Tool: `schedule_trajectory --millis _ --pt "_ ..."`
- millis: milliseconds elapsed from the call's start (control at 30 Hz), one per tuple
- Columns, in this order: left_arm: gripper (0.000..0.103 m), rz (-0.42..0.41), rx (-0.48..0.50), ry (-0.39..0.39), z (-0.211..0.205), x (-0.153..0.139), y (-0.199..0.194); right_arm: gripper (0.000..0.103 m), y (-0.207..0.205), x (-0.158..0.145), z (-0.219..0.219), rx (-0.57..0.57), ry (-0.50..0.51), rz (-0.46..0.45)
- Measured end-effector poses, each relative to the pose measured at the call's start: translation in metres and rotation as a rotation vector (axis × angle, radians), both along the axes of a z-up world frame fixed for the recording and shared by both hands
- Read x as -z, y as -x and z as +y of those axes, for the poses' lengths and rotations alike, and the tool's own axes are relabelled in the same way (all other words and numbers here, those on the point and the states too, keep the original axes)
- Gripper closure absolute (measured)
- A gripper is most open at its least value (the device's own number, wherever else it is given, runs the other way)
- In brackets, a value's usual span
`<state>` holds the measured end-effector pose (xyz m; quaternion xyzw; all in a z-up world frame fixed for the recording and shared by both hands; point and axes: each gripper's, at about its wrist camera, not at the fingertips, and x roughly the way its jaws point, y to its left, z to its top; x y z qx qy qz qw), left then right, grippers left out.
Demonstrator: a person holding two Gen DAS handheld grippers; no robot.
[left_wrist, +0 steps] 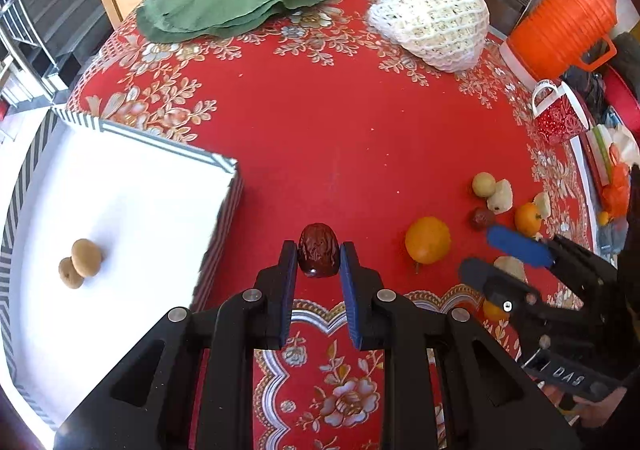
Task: Organize fruits
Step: 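Grasp the red date with the left gripper while the right gripper grasps a mandarin, then carry the date and mandarin into the white tray and open both grippers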
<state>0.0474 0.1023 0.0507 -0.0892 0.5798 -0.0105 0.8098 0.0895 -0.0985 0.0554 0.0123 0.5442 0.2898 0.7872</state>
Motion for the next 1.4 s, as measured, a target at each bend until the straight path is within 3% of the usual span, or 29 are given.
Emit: schedule_trajectory --millis 67,233,267,300,433,733,1000,1400 --pt "0.083 -0.001 -0.008 -0.003 0.004 -0.001 0.001 0.053 -0.004 -0.001 0.009 -0.013 -0.016 -0.003" --pt "0.083 -0.002 -0.015 0.003 0.008 -0.002 0.002 0.054 -0.009 0.015 0.045 -0.110 0.058 -0.001" --pt "0.082 -0.004 -0.015 0.004 0.009 -0.003 0.003 0.068 -0.011 0.021 0.050 -0.117 0.076 0.001" --pt "0.082 -0.006 -0.016 0.004 0.009 -0.004 0.003 0.070 -0.012 0.028 0.053 -0.120 0.104 0.010" --pt "0.083 -0.014 -0.026 -0.002 0.015 -0.009 0.006 0.071 -0.009 0.025 0.047 -0.104 0.080 0.031" --pt "0.083 -0.065 -0.079 -0.038 0.042 -0.032 0.026 0.071 0.011 -0.013 0.057 -0.151 0.079 -0.029" --pt "0.083 -0.081 -0.176 -0.074 0.085 -0.043 0.049 0.071 0.028 -0.043 0.113 -0.302 0.037 -0.065" --pt "0.083 -0.023 -0.326 -0.071 0.146 -0.028 0.074 0.071 0.042 -0.040 0.193 -0.509 0.034 -0.055"
